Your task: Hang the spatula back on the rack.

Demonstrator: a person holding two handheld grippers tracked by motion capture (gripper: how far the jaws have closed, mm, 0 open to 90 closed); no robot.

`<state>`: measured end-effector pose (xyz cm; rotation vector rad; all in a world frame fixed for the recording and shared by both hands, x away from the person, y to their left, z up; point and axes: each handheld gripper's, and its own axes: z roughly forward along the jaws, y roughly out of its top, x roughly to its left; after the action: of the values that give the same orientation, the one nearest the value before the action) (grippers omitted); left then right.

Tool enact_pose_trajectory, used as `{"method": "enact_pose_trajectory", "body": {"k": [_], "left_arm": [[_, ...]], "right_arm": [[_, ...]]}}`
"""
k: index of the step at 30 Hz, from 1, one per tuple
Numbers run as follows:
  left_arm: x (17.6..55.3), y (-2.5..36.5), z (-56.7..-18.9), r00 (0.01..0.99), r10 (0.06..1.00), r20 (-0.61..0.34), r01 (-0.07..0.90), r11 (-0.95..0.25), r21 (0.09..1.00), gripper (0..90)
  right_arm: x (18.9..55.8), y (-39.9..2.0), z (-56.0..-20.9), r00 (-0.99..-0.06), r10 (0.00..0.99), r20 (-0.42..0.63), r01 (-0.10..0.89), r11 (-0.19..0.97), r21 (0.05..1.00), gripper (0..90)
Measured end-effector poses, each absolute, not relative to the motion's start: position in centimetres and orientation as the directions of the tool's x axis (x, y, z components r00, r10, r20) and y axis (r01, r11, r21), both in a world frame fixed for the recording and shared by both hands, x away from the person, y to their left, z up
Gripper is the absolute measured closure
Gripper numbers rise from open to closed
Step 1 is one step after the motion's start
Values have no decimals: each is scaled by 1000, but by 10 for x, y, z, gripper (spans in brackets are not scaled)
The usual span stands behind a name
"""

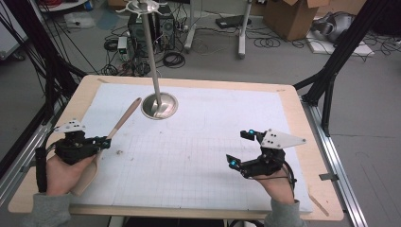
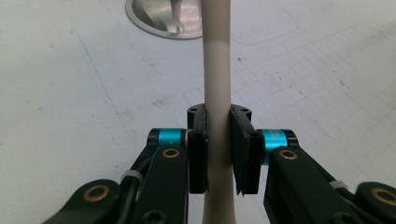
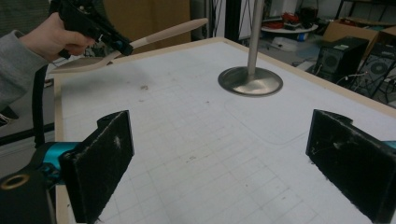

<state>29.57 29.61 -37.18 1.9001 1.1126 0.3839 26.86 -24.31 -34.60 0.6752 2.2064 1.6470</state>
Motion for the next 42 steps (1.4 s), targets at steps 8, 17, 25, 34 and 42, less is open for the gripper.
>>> {"method": "enact_pose_trajectory", "body": {"k": [8,17,25,34,42], "left_arm": [[299,308,-357,555,816,-163,524,-191,830,779],[310,317,-341,584,793,-172,487,-174,856,779],[324,320,-329,592,787,-172,459,-155,875,779],[334,327,-319,600,787,-144,442,-177,879,779],[342,334,-306,594,794,-128,439,-187,879,779]], "right_arm": [[270,-245,-345,-846,532,42,182,212,960,66],[270,-245,-345,-847,529,43,181,212,960,67],[271,-246,-345,-846,532,42,178,207,962,67],[271,-247,-345,-846,531,45,180,207,962,67],[272,-246,-346,-847,530,42,181,212,960,67]]}}
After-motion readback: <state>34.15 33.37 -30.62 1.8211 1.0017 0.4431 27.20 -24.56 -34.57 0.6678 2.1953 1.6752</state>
